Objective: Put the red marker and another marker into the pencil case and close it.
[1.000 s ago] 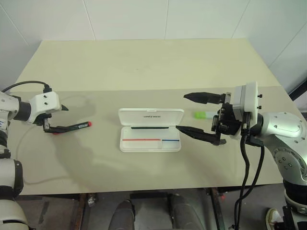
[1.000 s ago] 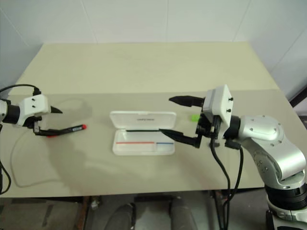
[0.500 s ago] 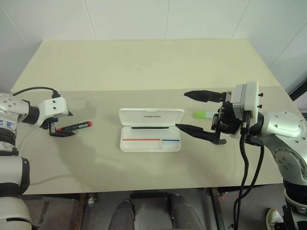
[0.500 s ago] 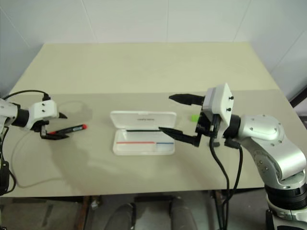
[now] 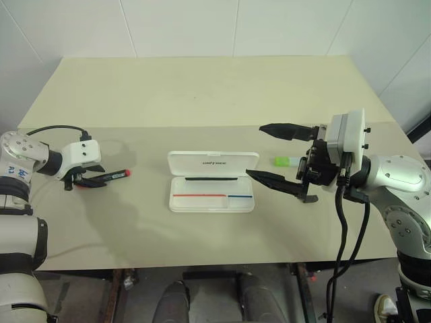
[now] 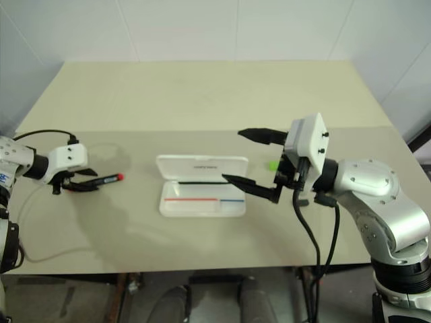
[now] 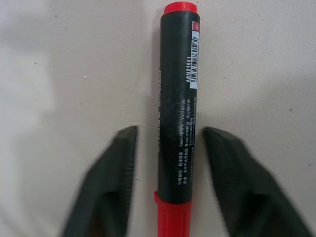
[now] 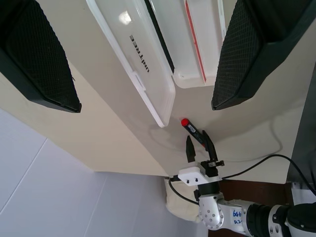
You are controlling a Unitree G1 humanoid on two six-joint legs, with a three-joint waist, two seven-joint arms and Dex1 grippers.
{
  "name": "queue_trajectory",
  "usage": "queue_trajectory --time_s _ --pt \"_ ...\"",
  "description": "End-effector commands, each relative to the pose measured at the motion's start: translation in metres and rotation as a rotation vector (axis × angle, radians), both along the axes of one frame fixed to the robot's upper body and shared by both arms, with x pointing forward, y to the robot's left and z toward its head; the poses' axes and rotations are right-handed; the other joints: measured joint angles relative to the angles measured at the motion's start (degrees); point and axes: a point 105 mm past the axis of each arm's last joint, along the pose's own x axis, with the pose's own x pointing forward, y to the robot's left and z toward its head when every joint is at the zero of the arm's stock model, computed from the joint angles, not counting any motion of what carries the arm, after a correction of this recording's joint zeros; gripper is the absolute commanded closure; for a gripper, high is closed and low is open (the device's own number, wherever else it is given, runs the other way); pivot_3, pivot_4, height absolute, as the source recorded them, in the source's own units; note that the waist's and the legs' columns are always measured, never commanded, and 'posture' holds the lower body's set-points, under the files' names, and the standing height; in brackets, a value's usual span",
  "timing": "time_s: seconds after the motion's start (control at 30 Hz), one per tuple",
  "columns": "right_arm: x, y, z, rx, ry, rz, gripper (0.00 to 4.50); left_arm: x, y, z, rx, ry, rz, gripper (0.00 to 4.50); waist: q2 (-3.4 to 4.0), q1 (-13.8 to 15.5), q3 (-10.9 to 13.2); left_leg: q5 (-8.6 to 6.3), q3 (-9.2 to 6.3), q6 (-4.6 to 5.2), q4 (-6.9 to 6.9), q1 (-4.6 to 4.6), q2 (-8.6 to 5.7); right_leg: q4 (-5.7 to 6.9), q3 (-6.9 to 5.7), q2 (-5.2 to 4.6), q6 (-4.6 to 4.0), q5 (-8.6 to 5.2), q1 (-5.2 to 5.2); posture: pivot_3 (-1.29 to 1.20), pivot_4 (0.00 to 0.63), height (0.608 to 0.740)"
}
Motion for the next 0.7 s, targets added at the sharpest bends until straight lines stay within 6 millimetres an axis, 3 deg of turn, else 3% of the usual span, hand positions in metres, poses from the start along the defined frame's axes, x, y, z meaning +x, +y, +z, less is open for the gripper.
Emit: queue_trajectory --time_s 0.03,0.07,0.23,0.33,0.43,0.57,0.7 --pt "-0.006 0.002 0.011 0.013 -0.057 0.006 0.0 0.002 0.002 0.007 0.007 -0.024 0.01 3.74 0.0 0.01 0.0 0.0 0.0 0.0 0.0 0.0 0.0 0.0 0.0 0.0 0.0 0.0 0.0 0.0 0.15 0.74" --pt "-0.006 0.002 0.011 0.013 -0.057 0.005 0.0 0.002 0.002 0.006 0.006 -0.022 0.01 3.94 0.0 0.01 0.0 0.0 0.0 0.0 -0.01 0.0 -0.01 -0.01 0.01 0.0 0.0 0.0 0.0 0.0 0.15 0.74" --pt "-0.006 0.002 0.011 0.013 -0.059 0.004 0.0 0.002 0.0 0.006 -0.038 -0.038 0.014 3.95 0.0 0.01 0.0 0.0 0.0 0.0 -0.02 0.0 0.0 -0.01 0.0 0.0 0.0 0.0 0.0 0.0 0.15 0.74" --pt "-0.006 0.002 0.01 0.012 -0.059 0.004 0.0 0.001 -0.023 0.02 -0.264 -0.029 -0.05 3.95 0.0 0.03 0.0 0.0 0.0 0.0 -0.01 -0.01 0.0 -0.01 0.0 0.0 0.01 0.0 0.0 0.0 0.15 0.74" --pt "-0.006 0.001 0.01 0.011 -0.058 0.002 0.0 -0.015 -0.034 0.025 -0.344 0.048 -0.178 3.95 0.0 0.06 0.0 0.0 0.0 0.0 -0.03 -0.05 0.0 -0.06 -0.01 0.0 0.0 0.0 0.0 0.0 0.15 0.74" --pt "-0.006 0.0 0.007 0.011 -0.037 0.005 0.0 -0.037 -0.027 0.017 -0.265 0.171 -0.194 3.95 0.0 -0.73 0.0 0.0 0.0 0.0 -0.1 -0.02 0.04 -0.08 0.03 0.01 -0.01 -0.01 -0.02 0.0 0.15 0.74" --pt "-0.004 0.0 0.005 0.006 -0.028 0.011 0.0 -0.067 -0.032 0.024 -0.268 0.305 -0.18 3.95 -0.01 -0.9 0.01 -0.01 -0.05 0.0 -0.15 -0.04 0.11 -0.02 0.03 0.04 -0.08 -0.06 -0.07 0.0 0.15 0.74"
